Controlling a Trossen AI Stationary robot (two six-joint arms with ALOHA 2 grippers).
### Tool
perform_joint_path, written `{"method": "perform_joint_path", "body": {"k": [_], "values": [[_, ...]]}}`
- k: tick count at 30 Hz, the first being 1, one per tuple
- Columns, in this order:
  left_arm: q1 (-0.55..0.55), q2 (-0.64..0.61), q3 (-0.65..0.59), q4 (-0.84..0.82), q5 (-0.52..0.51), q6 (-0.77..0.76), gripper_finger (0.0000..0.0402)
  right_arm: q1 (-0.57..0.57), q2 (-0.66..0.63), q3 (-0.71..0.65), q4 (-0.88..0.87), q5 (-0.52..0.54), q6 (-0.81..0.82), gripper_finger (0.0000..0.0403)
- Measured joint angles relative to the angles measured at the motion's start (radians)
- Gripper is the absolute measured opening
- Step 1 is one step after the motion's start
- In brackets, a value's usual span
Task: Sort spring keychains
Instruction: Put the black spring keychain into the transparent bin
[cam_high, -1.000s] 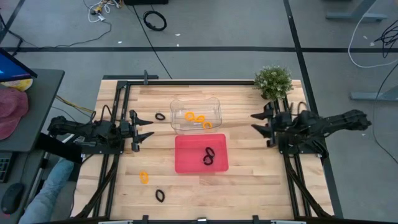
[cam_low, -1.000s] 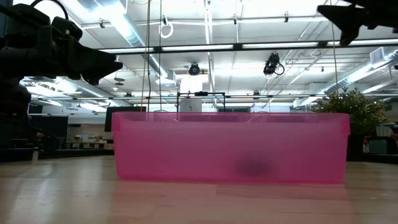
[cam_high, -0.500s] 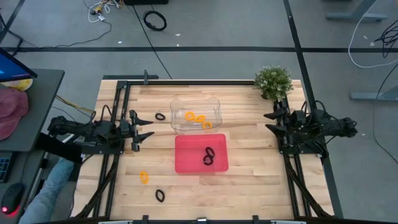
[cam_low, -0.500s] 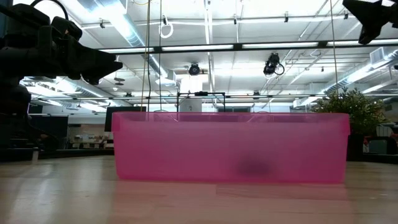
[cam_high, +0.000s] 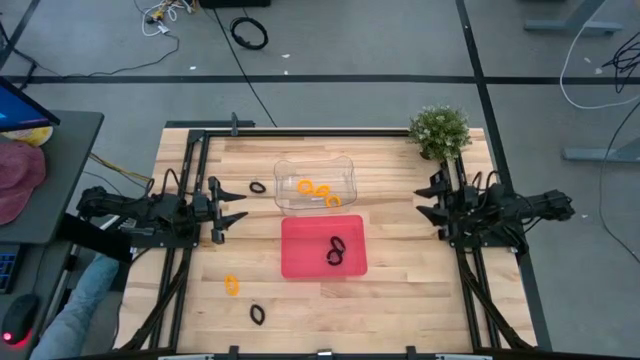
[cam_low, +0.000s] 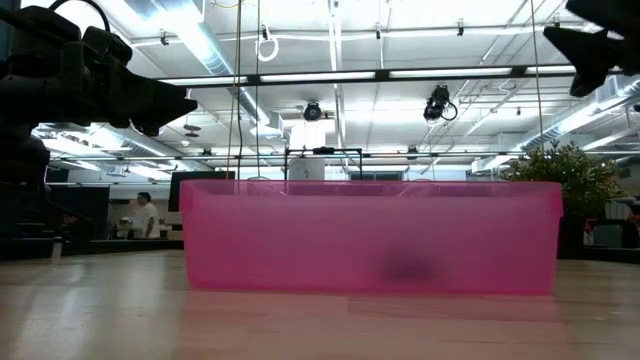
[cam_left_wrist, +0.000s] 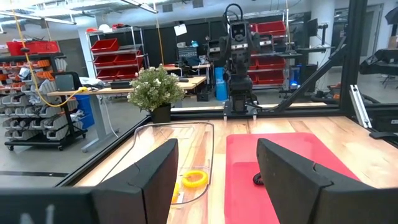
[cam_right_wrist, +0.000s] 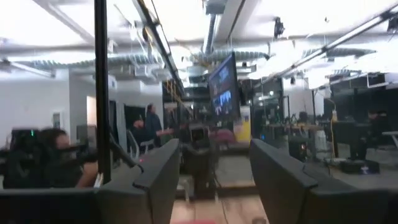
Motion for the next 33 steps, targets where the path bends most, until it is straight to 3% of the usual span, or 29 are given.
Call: {"method": "perform_joint_path", "body": {"k": [10, 20, 27, 33], "values": [[0.000, 0.000, 0.000, 0.000, 0.000, -0.009, 0.0222, 0.000, 0.000, -0.006, -0.083, -0.052, -0.023, 0.0198], [0.000, 0.000, 0.000, 0.000, 0.001, -0.011, 0.0222, -0.001, 0.000, -0.005, -0.315, -0.049, -0.146, 0.0198], [0.000, 0.000, 0.000, 0.005, 0.004, -0.037, 0.0222, -0.001, 0.000, -0.005, -0.343, -0.049, -0.036, 0.0198], [0.000, 0.000, 0.000, 0.005, 0.004, -0.037, 0.0222, -0.001, 0.004, -0.005, -0.358, -0.047, -0.133, 0.0198]]}}
